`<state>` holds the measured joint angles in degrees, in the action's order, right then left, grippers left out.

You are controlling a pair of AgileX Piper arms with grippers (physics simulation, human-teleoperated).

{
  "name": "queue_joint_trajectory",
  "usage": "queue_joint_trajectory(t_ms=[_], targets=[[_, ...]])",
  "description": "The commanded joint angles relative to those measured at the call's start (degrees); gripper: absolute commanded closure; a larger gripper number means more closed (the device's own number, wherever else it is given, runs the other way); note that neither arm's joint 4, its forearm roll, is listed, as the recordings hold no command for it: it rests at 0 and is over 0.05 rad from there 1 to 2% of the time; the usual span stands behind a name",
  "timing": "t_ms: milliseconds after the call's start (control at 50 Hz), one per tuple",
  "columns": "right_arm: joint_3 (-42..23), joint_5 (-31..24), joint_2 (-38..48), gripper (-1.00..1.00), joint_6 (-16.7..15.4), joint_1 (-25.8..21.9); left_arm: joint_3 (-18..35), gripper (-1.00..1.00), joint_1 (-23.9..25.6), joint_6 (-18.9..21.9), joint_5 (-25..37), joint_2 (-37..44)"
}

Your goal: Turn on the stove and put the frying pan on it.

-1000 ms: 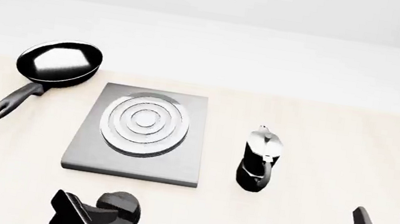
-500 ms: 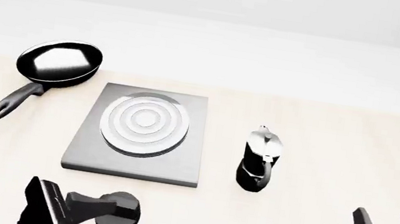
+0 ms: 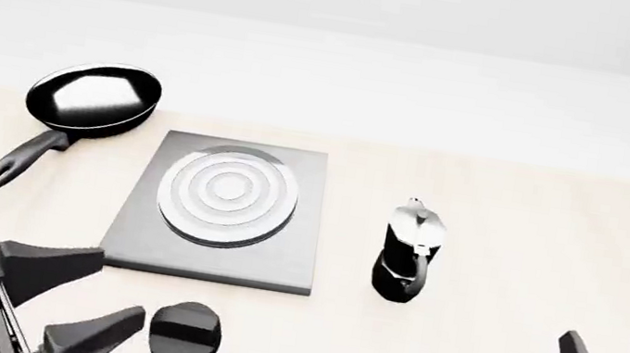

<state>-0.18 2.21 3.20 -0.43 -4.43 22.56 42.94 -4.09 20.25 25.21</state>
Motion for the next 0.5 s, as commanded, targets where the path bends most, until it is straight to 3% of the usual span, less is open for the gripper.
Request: queue_joint_trajectory(t_ms=[20,120,320,500], targets=[[-0.5,-0.87,-1.01,-1.0,0.17,-0.61,5.48,-1.0,-11.01,3.95,6.25,-1.89],[-1.13,-1.97,-1.83,-1.0,0.24,-0.76,8.0,-1.0,-17.68,4.44,5.61,1.49],[-1.97,-2.2,-1.65,-1.0,0.14,-1.37,13.03,-1.0,-28.43,9.12,2.72,10.73],[-2.47,-3.66,-2.71,-1.0,-0.11,-1.64,16.72,-1.0,-35.3,13.2,-0.79,19.35]])
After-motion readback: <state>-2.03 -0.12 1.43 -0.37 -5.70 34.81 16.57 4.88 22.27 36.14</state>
